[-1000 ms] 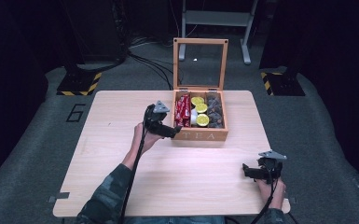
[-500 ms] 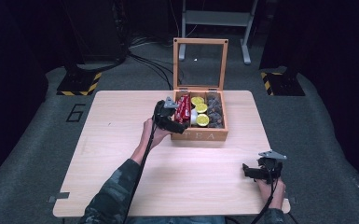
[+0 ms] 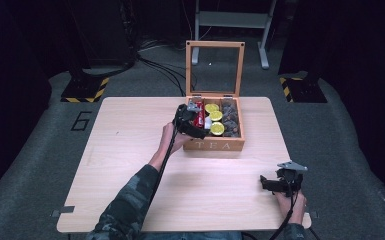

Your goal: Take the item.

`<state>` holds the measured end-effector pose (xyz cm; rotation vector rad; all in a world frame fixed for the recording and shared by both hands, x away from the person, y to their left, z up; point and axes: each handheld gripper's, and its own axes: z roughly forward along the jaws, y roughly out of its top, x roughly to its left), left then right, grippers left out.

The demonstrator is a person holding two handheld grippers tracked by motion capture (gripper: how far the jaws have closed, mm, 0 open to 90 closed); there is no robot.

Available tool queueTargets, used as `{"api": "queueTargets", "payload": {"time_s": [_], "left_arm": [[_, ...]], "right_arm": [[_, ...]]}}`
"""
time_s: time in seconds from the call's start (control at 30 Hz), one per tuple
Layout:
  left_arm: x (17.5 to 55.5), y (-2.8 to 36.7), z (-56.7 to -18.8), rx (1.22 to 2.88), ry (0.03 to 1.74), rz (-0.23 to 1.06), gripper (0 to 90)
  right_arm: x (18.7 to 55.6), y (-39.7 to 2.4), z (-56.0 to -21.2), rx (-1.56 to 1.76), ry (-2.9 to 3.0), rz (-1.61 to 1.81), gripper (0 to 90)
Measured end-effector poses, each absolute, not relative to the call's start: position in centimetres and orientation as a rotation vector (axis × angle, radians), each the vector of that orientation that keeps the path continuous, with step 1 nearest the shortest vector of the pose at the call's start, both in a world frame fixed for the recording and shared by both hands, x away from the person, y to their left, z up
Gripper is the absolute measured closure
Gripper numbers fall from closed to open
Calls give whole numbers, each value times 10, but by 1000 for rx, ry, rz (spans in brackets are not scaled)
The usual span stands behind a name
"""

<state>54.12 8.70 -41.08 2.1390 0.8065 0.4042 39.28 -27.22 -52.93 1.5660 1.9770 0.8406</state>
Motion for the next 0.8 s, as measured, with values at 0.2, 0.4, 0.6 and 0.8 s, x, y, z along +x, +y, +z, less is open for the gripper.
{"api": "queueTargets", "payload": {"time_s": [0.2, 0.4, 0.6, 0.8], "left_arm": [[550, 76, -413, 2148, 816, 395, 93], [554, 63, -413, 2161, 813, 392, 90], [557, 52, -413, 2168, 808, 397, 90], [561, 46, -414, 2173, 811, 394, 91]], "right_arm": [[393, -272, -529, 1566, 1977, 841, 3], [393, -272, -529, 1565, 1976, 842, 3], [393, -272, -529, 1566, 1977, 840, 4], [393, -272, -529, 1564, 1976, 840, 4]]}}
